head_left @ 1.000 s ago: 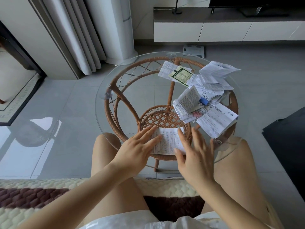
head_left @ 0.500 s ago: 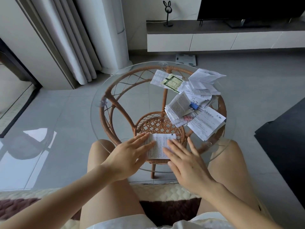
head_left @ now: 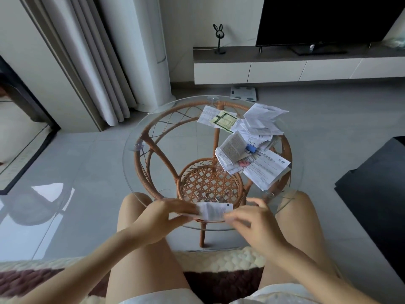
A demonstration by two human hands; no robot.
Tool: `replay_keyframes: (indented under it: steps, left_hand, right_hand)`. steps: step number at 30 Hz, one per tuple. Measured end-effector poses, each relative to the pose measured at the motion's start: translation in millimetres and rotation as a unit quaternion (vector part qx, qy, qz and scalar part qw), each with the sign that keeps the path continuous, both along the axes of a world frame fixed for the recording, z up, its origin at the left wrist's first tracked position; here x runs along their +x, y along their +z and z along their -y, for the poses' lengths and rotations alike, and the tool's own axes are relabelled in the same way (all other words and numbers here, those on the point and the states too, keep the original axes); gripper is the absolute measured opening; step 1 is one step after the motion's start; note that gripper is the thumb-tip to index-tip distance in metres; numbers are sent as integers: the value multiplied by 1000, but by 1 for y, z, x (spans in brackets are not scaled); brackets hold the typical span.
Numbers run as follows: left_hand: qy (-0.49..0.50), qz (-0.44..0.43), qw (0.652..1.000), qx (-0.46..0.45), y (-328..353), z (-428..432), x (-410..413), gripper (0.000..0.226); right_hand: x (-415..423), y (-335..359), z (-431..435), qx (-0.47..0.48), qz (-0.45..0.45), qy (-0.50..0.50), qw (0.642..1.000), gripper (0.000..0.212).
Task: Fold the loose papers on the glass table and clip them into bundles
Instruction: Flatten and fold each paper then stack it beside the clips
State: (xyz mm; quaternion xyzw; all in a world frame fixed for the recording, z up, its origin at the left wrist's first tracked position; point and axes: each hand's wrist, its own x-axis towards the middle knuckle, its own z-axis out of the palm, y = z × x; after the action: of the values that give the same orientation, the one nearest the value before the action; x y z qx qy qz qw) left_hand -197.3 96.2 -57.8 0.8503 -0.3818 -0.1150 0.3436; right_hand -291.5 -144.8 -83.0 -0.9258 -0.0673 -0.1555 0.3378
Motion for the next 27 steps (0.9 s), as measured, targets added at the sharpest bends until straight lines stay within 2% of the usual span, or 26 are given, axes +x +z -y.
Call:
replay_keyframes:
  steps: [1,3,4,9,12,14,16,18,21,23,27]
  left_hand:
    - [48,-70,995,-44,11,4,-5,28]
    - [127,-168,971,-112,25,15,-9,28]
    - [148,-208,957,-140,29,21,-10,28]
    - [224,-392,869,-203,28,33,-1,25]
    - [229,-450,831,-231,25,40,-3,31]
    - [251,-455,818,-244,22,46,-4,26]
    - [275,-444,819,-239,18,50,0,23]
    - [278,-422,835,-218,18,53,6,19]
    - [234,-404,862,-197,21,58,16,18]
    - [213,-406,867,-198,22,64,20,19]
    - [195,-426,863,-191,27,72,27,22]
  right_hand:
    - [1,10,-1,92,-47,-31,994,6]
    - [5,28,-2,259,-147,-63,952,9]
    - [8,34,-1,304,-177,-74,933,11]
    - [14,45,-7,407,-189,-146,882,12]
    - [12,44,-6,427,-180,-178,868,15]
    - [9,44,-7,435,-197,-174,861,11]
    - [5,48,-5,449,-217,-152,854,12]
    - [2,51,1,447,-230,-131,854,22]
    - [0,51,14,452,-240,-122,850,36]
    - [0,53,20,480,-238,-111,837,41]
    - [0,64,33,560,-219,-9,799,43]
